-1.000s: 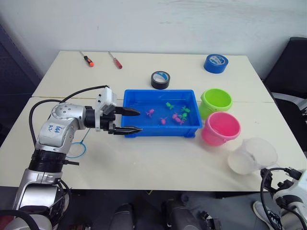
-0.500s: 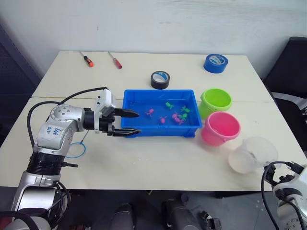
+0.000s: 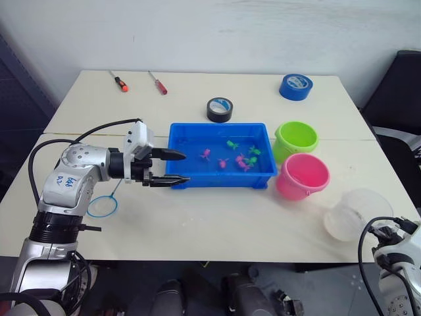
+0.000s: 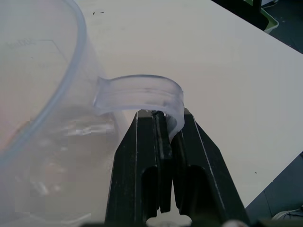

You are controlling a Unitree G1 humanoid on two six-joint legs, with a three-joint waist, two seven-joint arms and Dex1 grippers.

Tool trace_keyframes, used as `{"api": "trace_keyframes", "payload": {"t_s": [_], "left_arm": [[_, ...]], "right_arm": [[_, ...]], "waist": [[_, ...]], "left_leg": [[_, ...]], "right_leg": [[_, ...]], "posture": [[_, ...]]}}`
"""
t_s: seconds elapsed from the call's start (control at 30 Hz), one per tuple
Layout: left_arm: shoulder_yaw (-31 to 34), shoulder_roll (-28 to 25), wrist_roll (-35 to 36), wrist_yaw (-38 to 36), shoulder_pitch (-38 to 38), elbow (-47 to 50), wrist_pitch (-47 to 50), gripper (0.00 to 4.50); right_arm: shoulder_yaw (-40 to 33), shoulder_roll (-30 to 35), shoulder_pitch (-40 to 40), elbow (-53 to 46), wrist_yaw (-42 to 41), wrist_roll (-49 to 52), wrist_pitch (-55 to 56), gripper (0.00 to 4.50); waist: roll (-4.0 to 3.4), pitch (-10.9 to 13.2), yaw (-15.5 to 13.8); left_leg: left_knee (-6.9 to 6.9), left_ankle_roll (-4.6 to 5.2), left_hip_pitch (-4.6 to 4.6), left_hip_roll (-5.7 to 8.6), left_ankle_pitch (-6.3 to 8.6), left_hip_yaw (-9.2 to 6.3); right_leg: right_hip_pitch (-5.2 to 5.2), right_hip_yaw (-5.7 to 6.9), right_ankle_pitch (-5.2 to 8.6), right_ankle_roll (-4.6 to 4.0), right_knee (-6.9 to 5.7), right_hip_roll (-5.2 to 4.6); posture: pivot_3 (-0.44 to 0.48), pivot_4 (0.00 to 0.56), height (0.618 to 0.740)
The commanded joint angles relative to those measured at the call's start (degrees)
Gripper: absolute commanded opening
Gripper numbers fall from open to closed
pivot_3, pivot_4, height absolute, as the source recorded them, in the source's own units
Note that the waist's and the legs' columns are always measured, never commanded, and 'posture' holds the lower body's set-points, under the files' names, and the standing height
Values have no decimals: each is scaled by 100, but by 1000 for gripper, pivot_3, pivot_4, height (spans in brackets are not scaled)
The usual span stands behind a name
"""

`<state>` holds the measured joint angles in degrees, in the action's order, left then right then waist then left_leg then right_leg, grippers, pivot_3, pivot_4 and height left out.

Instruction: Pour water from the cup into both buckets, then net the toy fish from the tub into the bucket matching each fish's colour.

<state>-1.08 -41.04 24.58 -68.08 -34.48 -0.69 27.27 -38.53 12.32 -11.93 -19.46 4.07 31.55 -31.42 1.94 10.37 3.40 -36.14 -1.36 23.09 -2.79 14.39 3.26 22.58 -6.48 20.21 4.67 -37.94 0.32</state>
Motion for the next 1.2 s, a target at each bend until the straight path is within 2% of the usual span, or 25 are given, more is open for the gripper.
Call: {"api": "trace_keyframes", "payload": {"t_s": [0.03, 0.2, 0.43, 0.8, 1.2], "left_arm": [[115, -55, 77, -6, -39, 133, -13, 3510], [205, -38, 169, 0, -198, 16, 87, 3510], [208, -144, 176, -290, -542, -327, 5, 3510], [215, -144, 185, -355, -596, -290, 20, 3510], [364, -90, 284, -389, -713, -298, 2, 3510]], "right_arm": [[-142, -1, 34, -38, 16, 73, 134, 15], [-300, 167, 337, -131, -1, 335, 165, 15], [-213, 1235, 925, -169, -404, 414, -116, 15], [333, 2834, 1668, 381, -956, -569, -139, 15], [1137, 3498, 2098, 530, -1441, -1547, -69, 15]], "waist": [[0, 0, 0], [-5, 3, 8], [-37, 20, 1], [-38, 20, 10], [-38, 20, -15]], "left_leg": [[0, 0, 0, 0, 0, 0], [-1, 0, 0, 0, 0, 2], [-2, 2, 0, 1, -2, 20], [-5, 2, 2, 3, -2, 30], [-12, 2, 6, 1, -2, 29]], "right_leg": [[0, 0, 0, 0, 0, 0], [1, -2, 0, 0, -2, 0], [10, -12, -2, 5, -7, 7], [13, -24, -3, 6, -5, 7], [14, -23, -3, 6, -5, 8]], "posture": [[0, 150, 734], [0, 150, 734], [0, 150, 734], [0, 150, 734], [0, 150, 734]]}}
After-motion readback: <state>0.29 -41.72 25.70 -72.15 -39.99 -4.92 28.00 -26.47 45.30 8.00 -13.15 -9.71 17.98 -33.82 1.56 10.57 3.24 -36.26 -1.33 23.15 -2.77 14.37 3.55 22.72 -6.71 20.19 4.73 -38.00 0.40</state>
